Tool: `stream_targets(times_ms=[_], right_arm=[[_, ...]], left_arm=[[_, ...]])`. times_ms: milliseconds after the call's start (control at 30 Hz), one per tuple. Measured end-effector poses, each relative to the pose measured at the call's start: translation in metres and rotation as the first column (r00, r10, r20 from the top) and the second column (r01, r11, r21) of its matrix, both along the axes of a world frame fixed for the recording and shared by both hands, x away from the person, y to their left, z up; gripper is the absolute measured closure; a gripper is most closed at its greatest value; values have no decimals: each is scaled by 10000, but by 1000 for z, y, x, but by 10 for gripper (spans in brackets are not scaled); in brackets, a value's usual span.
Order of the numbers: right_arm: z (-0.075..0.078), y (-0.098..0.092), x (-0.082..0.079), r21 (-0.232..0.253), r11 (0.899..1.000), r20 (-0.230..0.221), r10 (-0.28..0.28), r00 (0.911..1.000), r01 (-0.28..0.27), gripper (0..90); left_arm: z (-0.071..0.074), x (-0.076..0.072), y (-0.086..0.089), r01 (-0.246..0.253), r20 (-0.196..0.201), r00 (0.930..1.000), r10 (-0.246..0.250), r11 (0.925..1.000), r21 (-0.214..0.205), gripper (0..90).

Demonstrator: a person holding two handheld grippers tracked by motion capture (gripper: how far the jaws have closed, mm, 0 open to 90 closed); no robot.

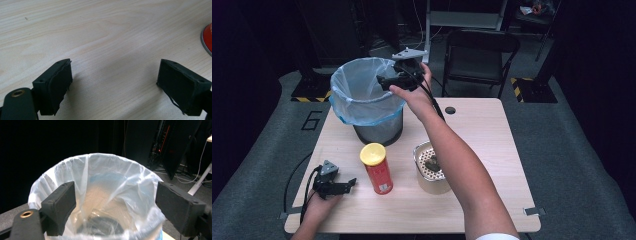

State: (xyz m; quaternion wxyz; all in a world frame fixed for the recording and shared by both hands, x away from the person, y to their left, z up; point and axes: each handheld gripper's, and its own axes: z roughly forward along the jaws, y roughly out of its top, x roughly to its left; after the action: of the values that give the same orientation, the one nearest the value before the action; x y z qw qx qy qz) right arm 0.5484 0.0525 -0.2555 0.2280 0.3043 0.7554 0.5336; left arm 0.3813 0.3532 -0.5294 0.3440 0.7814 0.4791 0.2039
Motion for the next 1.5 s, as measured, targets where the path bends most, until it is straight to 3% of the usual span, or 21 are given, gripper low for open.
stream_targets(times_ms=[267, 367, 433, 533, 600, 733, 800, 933, 1067, 1267, 1400, 1500], right_arm=[[-1, -35, -10, 357, 9992, -189, 202, 9996, -195, 224], [-4, -50, -16, 151, 9994, -57, 309, 9995, -308, 251], [-7, -62, -22, 95, 9987, 178, 490, 9986, -492, 331], [-11, -77, -34, 515, 9949, 517, 838, 9951, -865, 357], [-15, -87, -41, 698, 9941, 491, 798, 9956, -832, 366], [-27, -103, -54, 562, 9983, 393, 161, 9991, -183, 380], [-34, -112, -61, 361, 9993, 372, -31, 9993, 17, 379], [-47, -130, -72, -364, 9980, 519, -503, 9974, 522, 376], [-57, -149, -83, 53, 9991, 463, -413, 9981, 411, 376], [-75, -171, -95, -76, 9972, 210, -744, 9970, 746, 364], [-89, -186, -98, 151, 9941, 9, -1079, 9942, 1078, 357], [-99, -197, -101, 60, 9906, -94, -1367, 9906, 1368, 353]], left_arm=[[0, -2, -1, -45, 12, 10000, 45, 10000, -63, 124], [1, -2, -2, -90, -51, 9999, 90, 10000, 3, 125], [1, -3, -2, -159, -78, 9998, 159, 9999, 47, 132], [2, -4, -3, -238, -146, 9996, 238, 9997, -44, 145], [2, -4, -3, -225, -138, 9997, 225, 9997, 10, 149], [5, -6, -4, -252, -247, 9994, 245, 9992, -299, 159], [8, -8, -4, -101, -11, 9999, 101, 9994, -328, 159], [15, -13, -9, 59, 118, 9999, -51, 9977, -682, 159], [22, -17, -14, 319, 182, 9994, -305, 9960, -833, 151], [30, -24, -25, 840, 411, 9958, -812, 9939, -716, 115], [36, -28, -30, 1218, 557, 9916, -1166, 9874, -1015, 114], [38, -29, -33, 1780, 514, 9835, -1735, 9787, -1021, 115]])
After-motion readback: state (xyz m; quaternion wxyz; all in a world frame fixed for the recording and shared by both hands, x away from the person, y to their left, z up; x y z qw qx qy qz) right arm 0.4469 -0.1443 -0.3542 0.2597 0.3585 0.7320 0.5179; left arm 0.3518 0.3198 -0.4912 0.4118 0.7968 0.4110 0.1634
